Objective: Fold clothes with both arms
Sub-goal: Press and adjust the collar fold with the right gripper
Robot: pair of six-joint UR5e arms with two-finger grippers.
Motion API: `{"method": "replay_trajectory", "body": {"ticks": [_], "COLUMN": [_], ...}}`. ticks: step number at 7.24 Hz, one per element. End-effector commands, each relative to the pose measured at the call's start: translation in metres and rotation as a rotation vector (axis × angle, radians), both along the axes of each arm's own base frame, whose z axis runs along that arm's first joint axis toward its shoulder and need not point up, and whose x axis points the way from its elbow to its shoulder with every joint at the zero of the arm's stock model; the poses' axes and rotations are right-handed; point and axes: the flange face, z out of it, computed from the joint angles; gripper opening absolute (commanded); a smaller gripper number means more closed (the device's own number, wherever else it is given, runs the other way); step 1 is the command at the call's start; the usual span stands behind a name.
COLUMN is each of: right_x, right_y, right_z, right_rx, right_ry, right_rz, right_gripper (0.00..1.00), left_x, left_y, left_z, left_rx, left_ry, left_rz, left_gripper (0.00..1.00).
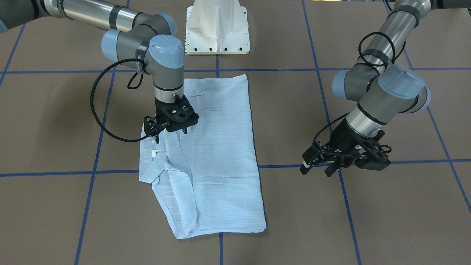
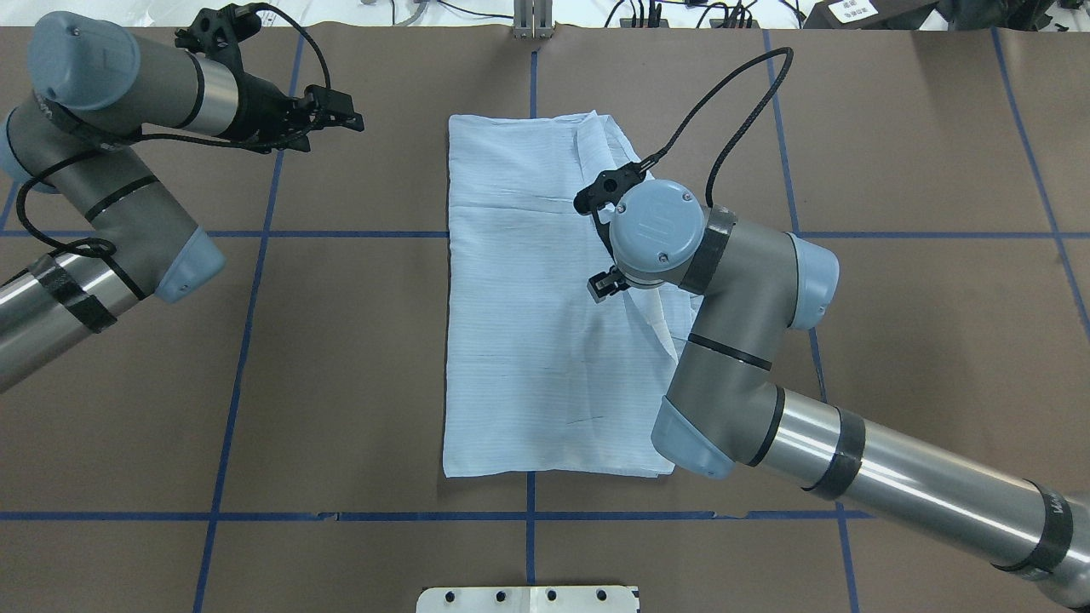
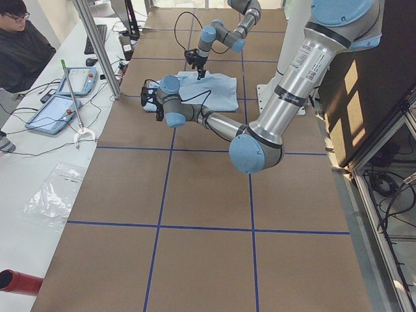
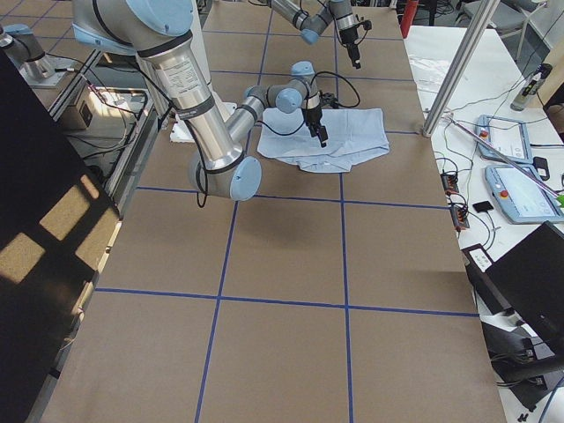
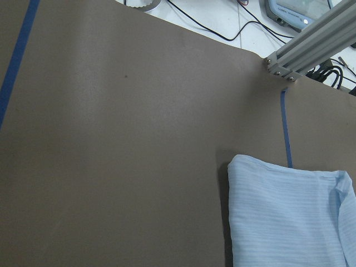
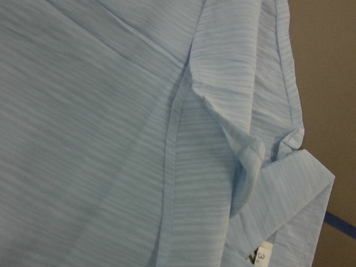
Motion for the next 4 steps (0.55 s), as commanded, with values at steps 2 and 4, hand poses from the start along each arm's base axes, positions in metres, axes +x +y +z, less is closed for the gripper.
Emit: {"method": "replay_trajectory", "body": {"ticks": [2,4], "right_x": [-0.0036,-0.0043], "right_y": [-0.0057,-0.0034], "right_z": [0.0247,0.0305], "right_rx": [-0.010,-0.043], "right_ry": [0.039,0.056], "right_rz": [-0.034,-0.048], "right_gripper": [1.00,1.00], "left_x": [0.0000,0.0000], "left_y": [0.0005,0.0005], "left_z": [0.0016,0.0016], "left_rx": [0.000,0.001], "left_ry": [0.000,-0.001], "left_rz": [0.000,0.001], "left_gripper": [1.00,1.00]}}
